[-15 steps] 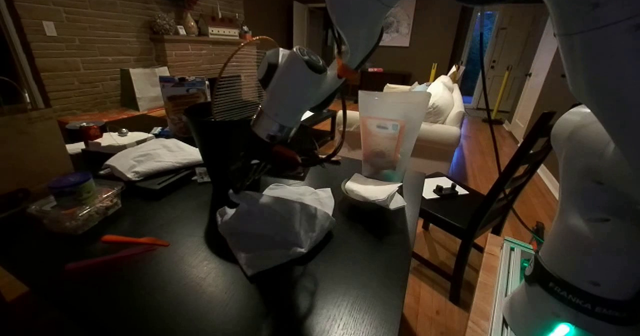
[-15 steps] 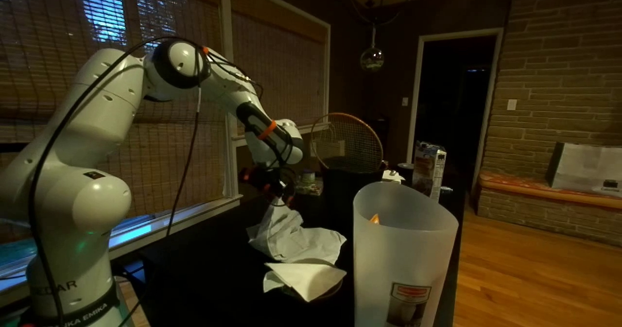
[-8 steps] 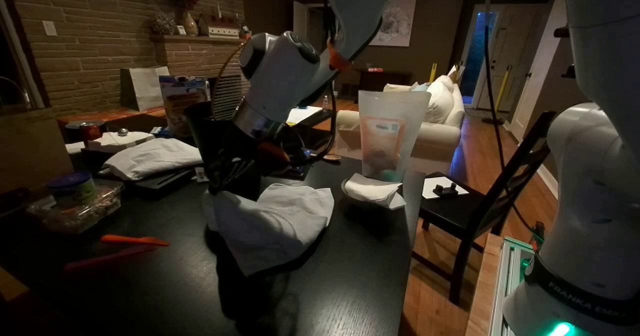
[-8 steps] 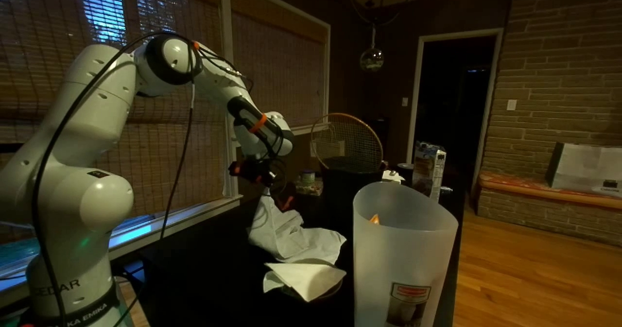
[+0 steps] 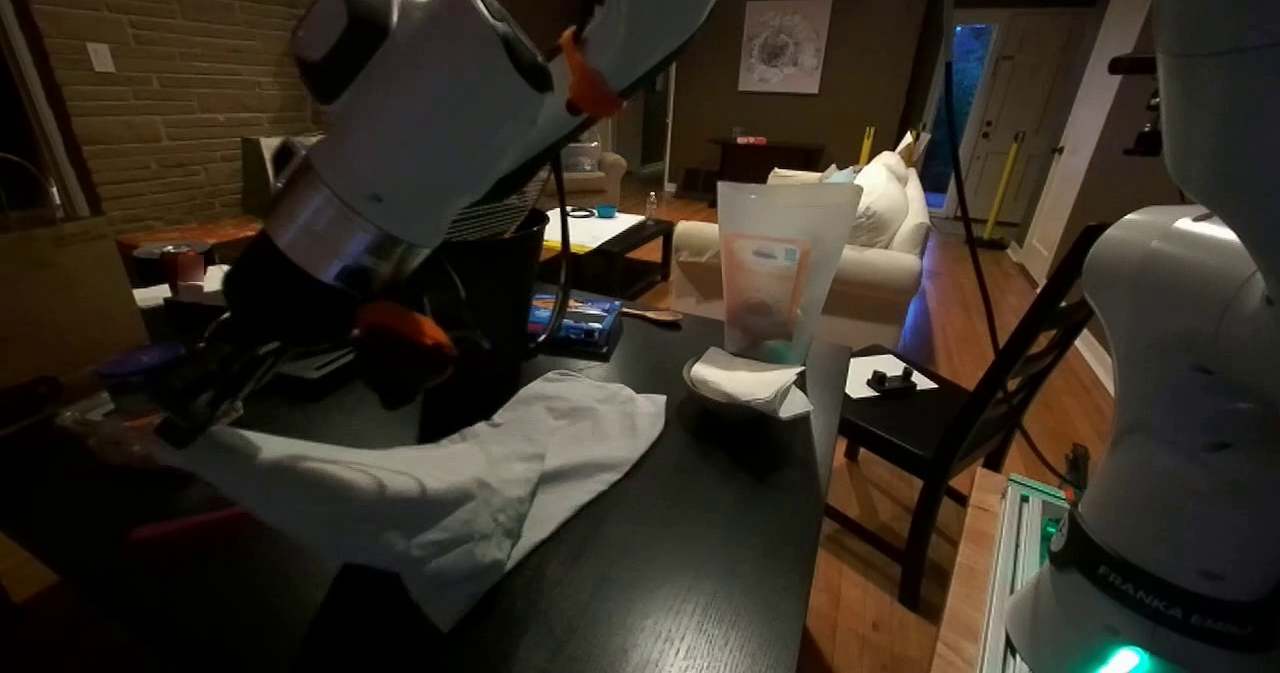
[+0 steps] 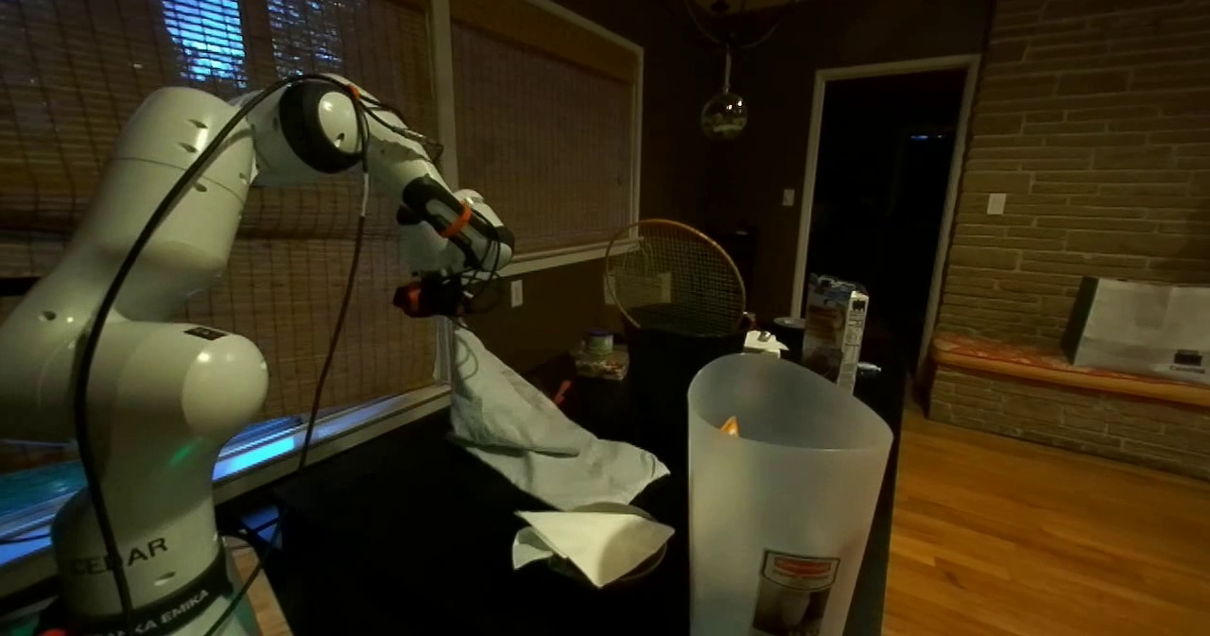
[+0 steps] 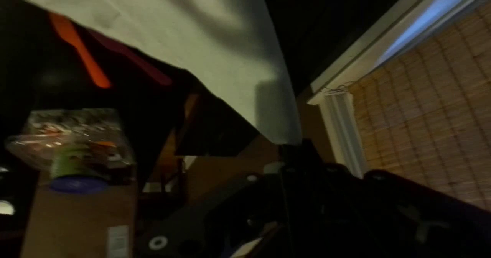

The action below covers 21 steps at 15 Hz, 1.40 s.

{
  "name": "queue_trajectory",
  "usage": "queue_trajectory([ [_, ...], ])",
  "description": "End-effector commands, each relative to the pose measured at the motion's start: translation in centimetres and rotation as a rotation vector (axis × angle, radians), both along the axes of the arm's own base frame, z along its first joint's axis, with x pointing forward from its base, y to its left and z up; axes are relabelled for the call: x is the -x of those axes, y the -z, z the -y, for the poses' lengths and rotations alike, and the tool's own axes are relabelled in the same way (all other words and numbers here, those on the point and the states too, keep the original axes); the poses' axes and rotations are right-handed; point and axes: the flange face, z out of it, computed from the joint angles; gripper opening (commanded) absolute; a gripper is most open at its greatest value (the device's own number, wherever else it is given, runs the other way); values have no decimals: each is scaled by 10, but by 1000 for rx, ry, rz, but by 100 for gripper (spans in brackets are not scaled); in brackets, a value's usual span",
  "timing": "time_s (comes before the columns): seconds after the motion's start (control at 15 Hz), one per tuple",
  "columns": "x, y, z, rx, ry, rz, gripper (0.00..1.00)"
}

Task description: Unfold the white bed sheet

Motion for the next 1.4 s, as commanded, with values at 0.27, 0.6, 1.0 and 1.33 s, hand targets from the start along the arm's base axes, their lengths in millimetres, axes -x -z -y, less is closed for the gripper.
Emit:
queue_trajectory([
  [0.27, -1, -6, -39, -28, -379, 18, 45],
  [0.6, -28, 27, 60, 204, -146, -26, 80],
  [1.0, -29, 68, 168, 448, 81, -135, 100],
  [1.33, -22, 84, 227, 588, 294, -204, 100],
])
